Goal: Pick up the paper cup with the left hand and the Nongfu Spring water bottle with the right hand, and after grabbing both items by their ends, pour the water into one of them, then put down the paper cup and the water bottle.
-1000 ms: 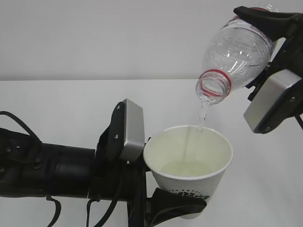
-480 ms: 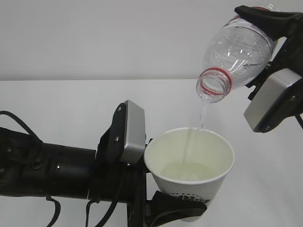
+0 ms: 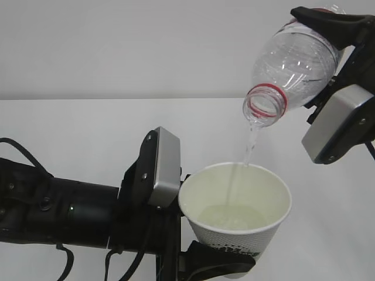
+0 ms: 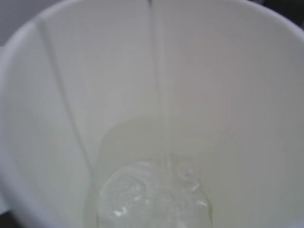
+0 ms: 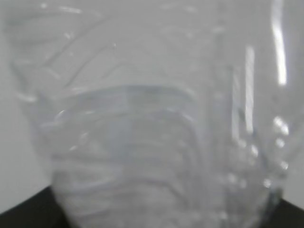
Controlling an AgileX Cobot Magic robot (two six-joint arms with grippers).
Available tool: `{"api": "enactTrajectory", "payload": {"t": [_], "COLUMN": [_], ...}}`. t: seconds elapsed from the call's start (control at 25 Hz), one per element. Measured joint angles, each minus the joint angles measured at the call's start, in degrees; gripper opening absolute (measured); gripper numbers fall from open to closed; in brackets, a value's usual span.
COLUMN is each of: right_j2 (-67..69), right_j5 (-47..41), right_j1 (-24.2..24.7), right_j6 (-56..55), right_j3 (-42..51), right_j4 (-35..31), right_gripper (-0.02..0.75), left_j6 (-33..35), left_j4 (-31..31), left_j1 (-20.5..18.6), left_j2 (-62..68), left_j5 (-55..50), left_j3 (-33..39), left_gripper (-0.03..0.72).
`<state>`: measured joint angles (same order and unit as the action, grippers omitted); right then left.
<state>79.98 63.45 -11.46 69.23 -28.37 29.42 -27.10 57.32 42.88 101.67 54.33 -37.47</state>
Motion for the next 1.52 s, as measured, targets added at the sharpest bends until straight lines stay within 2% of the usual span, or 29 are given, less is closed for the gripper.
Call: {"api": "enactTrajectory", "payload": {"t": [1.52], "right_j2": [0.0], "right_j5": [0.0], "right_j1": [0.0], "right_j6": [1.51], "right_j3": [0.0], "right_j4": [0.0], "right_gripper": [0.458], "left_j6": [0.0], "left_j4": [0.13], "left_j1": [0.0], "left_j2": [0.0], "left_j5": [0.0], "left_j3": [0.0], "left_gripper": [0.496]}}
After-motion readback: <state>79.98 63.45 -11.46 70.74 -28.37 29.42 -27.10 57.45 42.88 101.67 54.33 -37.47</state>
